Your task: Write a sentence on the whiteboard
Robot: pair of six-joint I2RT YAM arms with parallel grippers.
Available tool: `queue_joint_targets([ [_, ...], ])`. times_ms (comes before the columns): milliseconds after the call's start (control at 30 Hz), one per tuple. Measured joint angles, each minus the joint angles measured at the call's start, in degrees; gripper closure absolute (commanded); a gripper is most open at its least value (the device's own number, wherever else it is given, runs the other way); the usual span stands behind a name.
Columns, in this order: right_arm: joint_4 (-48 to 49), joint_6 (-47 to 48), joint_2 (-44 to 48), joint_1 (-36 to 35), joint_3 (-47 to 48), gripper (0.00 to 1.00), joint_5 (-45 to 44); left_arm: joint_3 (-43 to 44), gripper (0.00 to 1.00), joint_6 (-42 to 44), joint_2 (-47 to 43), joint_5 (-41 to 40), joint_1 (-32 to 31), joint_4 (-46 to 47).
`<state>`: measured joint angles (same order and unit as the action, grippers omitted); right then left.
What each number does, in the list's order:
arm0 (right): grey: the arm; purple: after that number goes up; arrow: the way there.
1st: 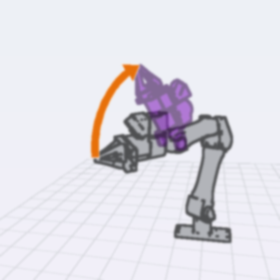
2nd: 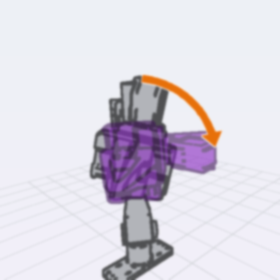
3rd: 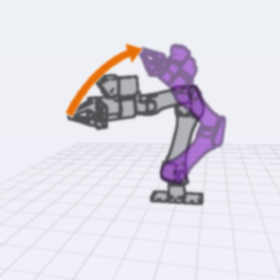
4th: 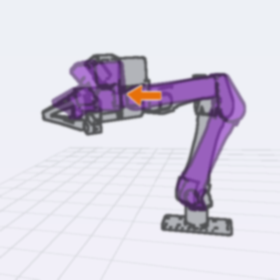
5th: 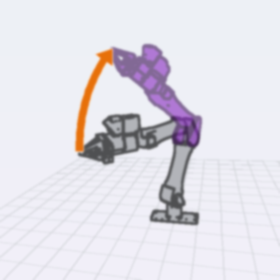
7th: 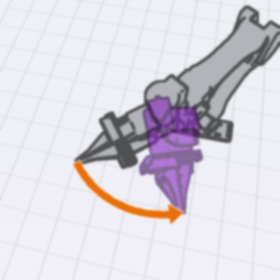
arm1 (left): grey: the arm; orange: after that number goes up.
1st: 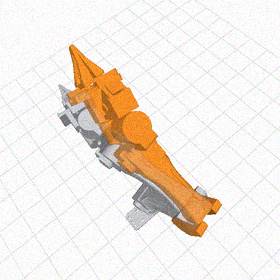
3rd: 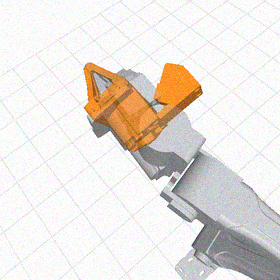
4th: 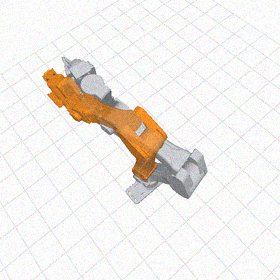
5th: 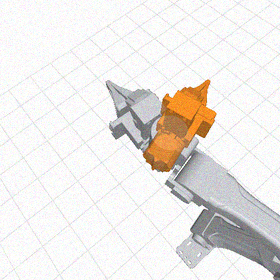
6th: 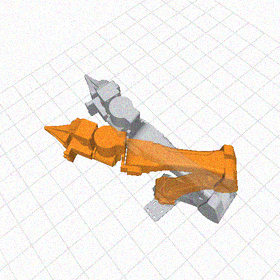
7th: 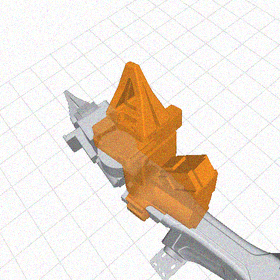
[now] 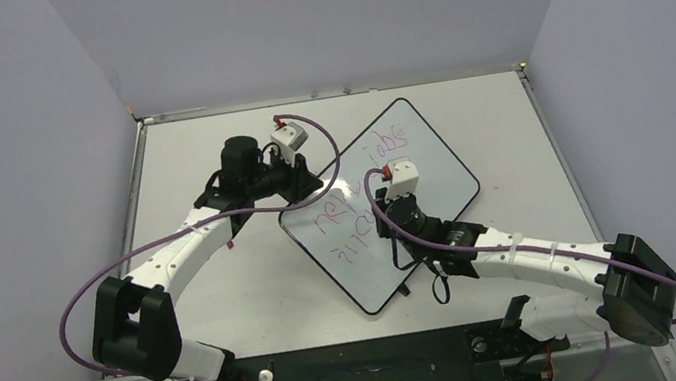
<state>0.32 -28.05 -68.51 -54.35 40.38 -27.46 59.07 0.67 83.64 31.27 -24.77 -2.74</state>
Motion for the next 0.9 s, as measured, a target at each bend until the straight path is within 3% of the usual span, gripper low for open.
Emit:
queue_joint_targets([
  [567, -3.0, -0.4, 7.5, 0.3, -0.8, 1.00, 2.4, 0.0, 1.00, 0.0, 0.0, 0.0, 0.0, 0.1],
  [900, -3.0, 1.7, 2.1, 2.6, 1.8, 1.00, 2.0, 0.0, 1.00, 0.0, 0.0, 0.0, 0.0, 0.2],
])
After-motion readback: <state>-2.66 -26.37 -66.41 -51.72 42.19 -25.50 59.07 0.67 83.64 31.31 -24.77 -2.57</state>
